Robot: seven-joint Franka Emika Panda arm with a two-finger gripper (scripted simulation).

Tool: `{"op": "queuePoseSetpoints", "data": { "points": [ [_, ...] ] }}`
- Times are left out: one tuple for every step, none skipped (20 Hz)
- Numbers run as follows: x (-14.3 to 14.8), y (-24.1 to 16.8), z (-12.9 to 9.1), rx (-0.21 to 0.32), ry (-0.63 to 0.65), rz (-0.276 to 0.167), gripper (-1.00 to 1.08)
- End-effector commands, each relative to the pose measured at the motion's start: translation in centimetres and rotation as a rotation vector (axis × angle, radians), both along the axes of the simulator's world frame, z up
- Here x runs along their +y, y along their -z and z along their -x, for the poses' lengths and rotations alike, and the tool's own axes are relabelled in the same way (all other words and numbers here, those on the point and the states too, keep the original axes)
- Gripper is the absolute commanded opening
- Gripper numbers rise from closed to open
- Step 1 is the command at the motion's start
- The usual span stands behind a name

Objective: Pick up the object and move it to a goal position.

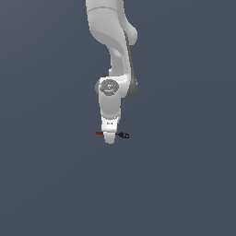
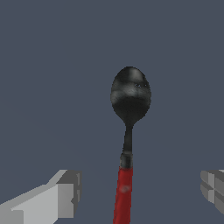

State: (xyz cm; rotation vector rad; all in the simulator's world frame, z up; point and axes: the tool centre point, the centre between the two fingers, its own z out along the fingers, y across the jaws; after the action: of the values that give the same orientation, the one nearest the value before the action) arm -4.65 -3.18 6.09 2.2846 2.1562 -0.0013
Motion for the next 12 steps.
{"op": "queuePoseSetpoints", "data": {
  "points": [
    [0.0, 0.0, 0.0, -0.001, -0.008, -0.001, 1.0],
    [0.0, 0.0, 0.0, 0.0, -0.003, 0.0, 1.0],
    [0.0, 0.1, 0.0, 0.0, -0.003, 0.0, 1.0],
    [0.0, 0.1, 0.0, 0.0, -0.003, 0.0, 1.0],
    [0.0, 0.3, 0.0, 0.0, -0.003, 0.0, 1.0],
    [0.0, 0.5, 0.0, 0.0, -0.004, 0.0, 1.0],
    [0.0, 0.8, 0.0, 0.0, -0.004, 0.0, 1.0],
    [0.0, 1.2, 0.1, 0.0, -0.005, 0.0, 1.0],
    [0.0, 1.6, 0.1, 0.0, -0.005, 0.0, 1.0],
    [0.0, 2.1, 0.1, 0.0, -0.006, 0.0, 1.0],
    [0.0, 2.6, 0.1, 0.0, -0.006, 0.0, 1.0],
    [0.0, 3.2, 0.1, 0.0, -0.007, 0.0, 1.0]
  ]
}}
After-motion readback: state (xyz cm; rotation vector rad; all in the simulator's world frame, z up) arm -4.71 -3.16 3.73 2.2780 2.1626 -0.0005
